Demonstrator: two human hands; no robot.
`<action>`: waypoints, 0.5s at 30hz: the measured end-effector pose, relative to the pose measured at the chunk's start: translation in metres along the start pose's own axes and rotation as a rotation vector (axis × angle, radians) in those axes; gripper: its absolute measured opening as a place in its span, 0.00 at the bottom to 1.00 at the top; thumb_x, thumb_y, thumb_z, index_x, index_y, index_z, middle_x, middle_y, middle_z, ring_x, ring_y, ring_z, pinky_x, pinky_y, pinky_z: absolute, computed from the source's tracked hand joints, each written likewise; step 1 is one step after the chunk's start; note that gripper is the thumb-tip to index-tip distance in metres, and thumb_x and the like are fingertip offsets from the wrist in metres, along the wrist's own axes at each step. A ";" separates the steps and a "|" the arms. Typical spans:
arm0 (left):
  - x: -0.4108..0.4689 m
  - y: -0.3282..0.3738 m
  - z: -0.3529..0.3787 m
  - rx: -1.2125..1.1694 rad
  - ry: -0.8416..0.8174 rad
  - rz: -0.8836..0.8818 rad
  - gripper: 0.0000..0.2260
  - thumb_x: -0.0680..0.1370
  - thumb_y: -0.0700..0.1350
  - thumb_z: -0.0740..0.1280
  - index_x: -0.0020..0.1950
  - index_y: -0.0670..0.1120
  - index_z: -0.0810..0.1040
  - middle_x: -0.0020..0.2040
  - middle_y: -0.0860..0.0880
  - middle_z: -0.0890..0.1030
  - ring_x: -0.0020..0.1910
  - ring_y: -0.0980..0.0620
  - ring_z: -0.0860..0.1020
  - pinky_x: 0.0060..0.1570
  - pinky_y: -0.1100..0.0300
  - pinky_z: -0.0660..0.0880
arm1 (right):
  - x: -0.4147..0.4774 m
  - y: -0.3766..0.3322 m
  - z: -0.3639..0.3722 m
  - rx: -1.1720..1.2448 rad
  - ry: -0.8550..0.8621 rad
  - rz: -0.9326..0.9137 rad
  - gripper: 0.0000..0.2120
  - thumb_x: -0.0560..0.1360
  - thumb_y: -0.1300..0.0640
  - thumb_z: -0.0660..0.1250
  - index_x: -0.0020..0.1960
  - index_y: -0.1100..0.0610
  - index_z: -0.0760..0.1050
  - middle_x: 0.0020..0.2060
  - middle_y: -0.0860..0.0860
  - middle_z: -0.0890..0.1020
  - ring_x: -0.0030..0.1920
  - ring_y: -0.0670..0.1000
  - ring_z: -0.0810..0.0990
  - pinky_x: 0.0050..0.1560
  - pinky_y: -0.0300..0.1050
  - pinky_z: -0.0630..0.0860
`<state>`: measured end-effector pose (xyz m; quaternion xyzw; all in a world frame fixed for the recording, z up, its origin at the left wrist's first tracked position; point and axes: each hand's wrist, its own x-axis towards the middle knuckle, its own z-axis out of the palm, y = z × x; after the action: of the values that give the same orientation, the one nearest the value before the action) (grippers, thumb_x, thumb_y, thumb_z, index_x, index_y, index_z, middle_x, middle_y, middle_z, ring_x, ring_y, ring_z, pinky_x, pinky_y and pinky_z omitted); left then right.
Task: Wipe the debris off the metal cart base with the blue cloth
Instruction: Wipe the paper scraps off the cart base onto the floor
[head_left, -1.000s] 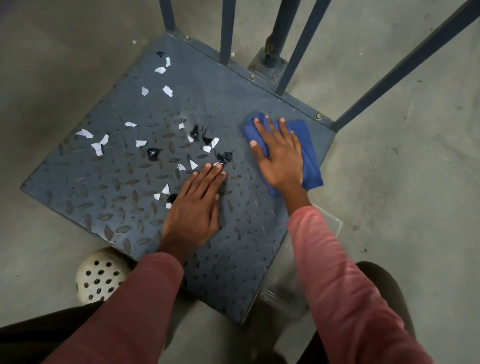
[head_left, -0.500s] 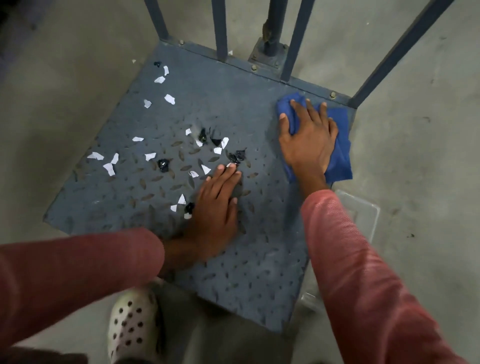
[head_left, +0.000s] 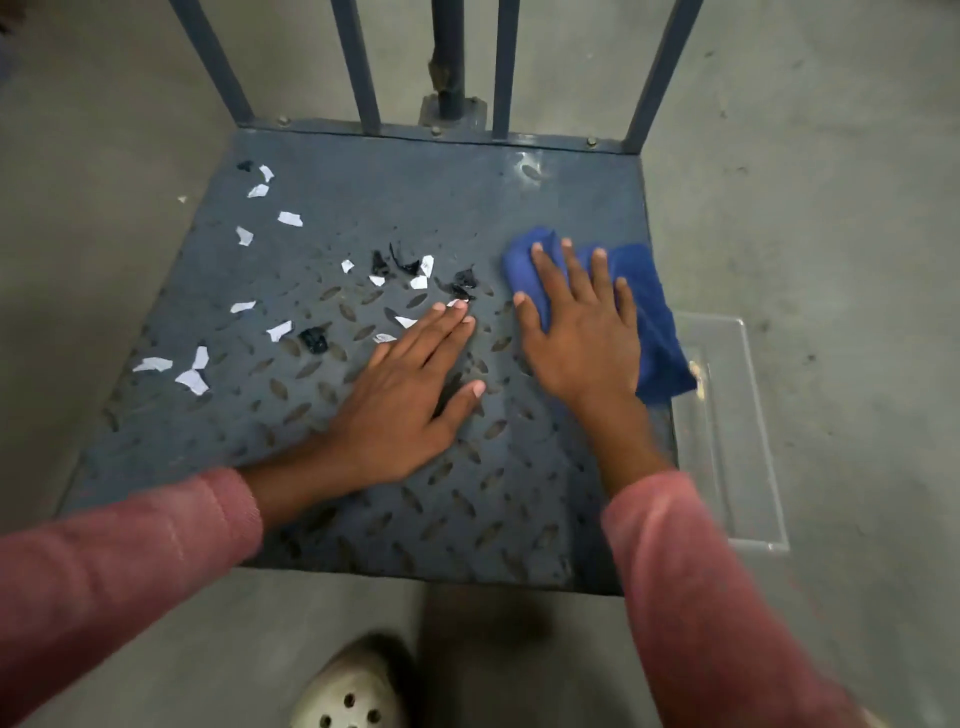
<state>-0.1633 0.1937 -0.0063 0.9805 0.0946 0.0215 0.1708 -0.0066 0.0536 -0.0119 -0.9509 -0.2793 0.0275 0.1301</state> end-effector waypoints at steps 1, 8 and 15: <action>-0.003 -0.002 0.003 0.008 0.018 0.010 0.32 0.84 0.62 0.53 0.85 0.48 0.59 0.86 0.54 0.55 0.84 0.56 0.52 0.76 0.60 0.49 | -0.035 -0.006 -0.001 0.007 0.014 0.034 0.28 0.85 0.38 0.46 0.83 0.43 0.48 0.83 0.48 0.52 0.83 0.55 0.45 0.81 0.57 0.45; -0.004 -0.002 0.010 0.016 0.102 0.036 0.29 0.85 0.57 0.53 0.83 0.43 0.64 0.84 0.48 0.63 0.84 0.50 0.57 0.79 0.49 0.58 | -0.194 -0.051 0.008 -0.012 0.017 0.217 0.28 0.84 0.39 0.49 0.82 0.42 0.48 0.82 0.46 0.52 0.83 0.52 0.45 0.81 0.57 0.48; -0.008 0.005 0.008 0.068 0.136 0.014 0.28 0.86 0.56 0.54 0.82 0.42 0.66 0.82 0.45 0.66 0.82 0.47 0.61 0.80 0.53 0.55 | -0.049 -0.016 -0.003 0.029 -0.010 0.117 0.27 0.85 0.40 0.46 0.83 0.44 0.50 0.83 0.46 0.52 0.83 0.55 0.46 0.81 0.59 0.44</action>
<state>-0.1697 0.1851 -0.0122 0.9827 0.0999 0.0857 0.1305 -0.0554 0.0393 -0.0057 -0.9636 -0.2234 0.0439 0.1404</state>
